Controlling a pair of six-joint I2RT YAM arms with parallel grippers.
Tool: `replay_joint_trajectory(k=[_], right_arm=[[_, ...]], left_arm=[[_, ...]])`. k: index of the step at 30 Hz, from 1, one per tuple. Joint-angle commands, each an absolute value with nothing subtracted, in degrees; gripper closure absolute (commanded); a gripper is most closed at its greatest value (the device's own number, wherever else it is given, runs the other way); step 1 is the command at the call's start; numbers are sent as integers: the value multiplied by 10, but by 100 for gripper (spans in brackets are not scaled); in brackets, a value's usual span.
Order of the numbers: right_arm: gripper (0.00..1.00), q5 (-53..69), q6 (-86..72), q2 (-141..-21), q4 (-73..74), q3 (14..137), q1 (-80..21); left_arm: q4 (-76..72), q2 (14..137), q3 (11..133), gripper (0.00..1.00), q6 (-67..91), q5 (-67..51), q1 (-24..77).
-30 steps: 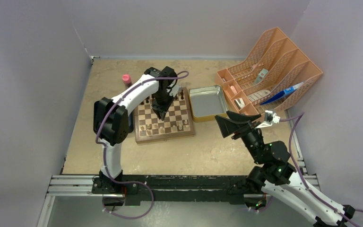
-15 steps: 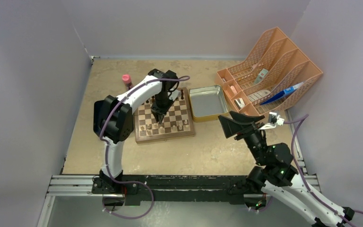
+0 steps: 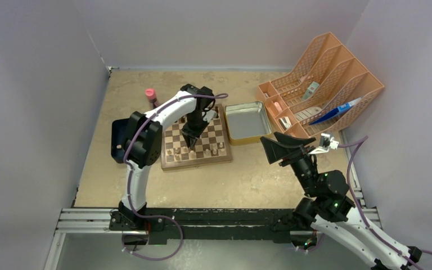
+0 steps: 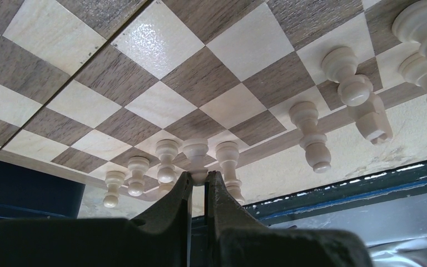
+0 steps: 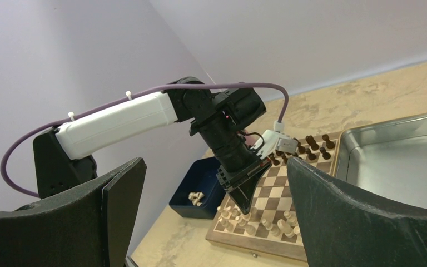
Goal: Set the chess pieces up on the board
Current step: Place the chess piece on the chessboard.
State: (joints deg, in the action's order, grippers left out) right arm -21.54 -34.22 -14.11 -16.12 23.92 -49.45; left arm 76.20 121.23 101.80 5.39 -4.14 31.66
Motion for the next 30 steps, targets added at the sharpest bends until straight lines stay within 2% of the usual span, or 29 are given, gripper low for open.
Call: replay_joint_trajectory(k=[1,30], right_arm=[[1,-221,-330,-134,-186,250,-494],[1,-219,-333,-134,-193,246,-495]], left_arm=[[775,1212,1044,94,55,-46,321],[785,1220,1040,89,53,-40,324]])
